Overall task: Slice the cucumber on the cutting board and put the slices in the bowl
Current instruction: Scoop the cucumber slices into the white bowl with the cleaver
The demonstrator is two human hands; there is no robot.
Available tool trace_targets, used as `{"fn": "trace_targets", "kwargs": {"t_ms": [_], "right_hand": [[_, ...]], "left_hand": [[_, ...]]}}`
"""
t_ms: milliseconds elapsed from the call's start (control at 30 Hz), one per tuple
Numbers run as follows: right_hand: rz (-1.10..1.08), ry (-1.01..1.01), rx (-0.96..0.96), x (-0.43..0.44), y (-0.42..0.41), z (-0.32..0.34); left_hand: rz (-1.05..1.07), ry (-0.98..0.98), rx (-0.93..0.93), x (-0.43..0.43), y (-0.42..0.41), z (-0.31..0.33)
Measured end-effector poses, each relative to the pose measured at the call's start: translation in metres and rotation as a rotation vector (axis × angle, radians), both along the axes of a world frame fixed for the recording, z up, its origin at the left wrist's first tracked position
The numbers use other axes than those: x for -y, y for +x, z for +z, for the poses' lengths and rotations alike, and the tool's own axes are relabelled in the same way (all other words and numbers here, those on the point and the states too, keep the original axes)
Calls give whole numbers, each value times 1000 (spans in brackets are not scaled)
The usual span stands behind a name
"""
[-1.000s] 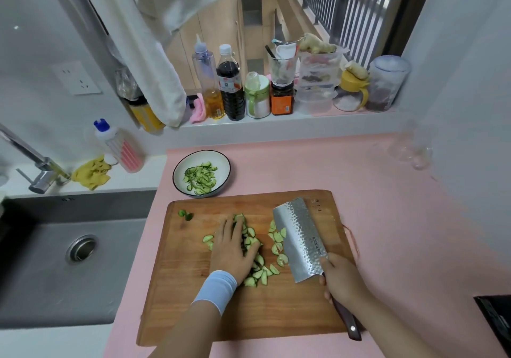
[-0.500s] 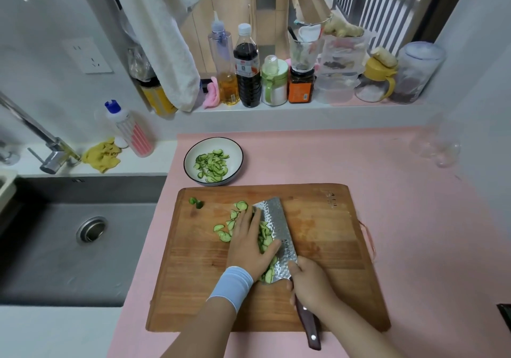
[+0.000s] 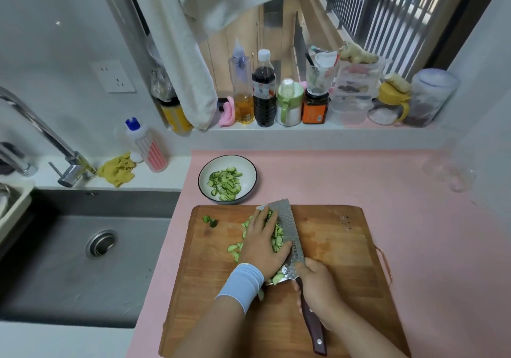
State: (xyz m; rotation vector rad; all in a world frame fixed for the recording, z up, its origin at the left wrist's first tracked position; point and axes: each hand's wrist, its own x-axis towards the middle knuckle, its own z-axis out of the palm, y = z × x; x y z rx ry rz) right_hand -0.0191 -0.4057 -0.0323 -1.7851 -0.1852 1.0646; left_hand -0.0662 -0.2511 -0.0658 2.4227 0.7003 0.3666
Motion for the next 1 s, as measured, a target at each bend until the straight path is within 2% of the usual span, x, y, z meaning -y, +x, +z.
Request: {"fn": "trace_targets", "kwargs": {"t_ms": [300, 567, 767, 1000], "right_hand": [[-26, 70, 54, -96, 25, 32], [-60, -39, 147, -185, 48, 38], [-98, -117, 109, -214, 56, 27], [-66, -186, 190, -213, 60, 24]], "left_hand": [[-14, 19, -15, -98, 29, 44], [-23, -77, -39, -182, 58, 40], [-12, -175, -104, -218, 72, 18], [80, -152, -131, -241, 67, 5]]}}
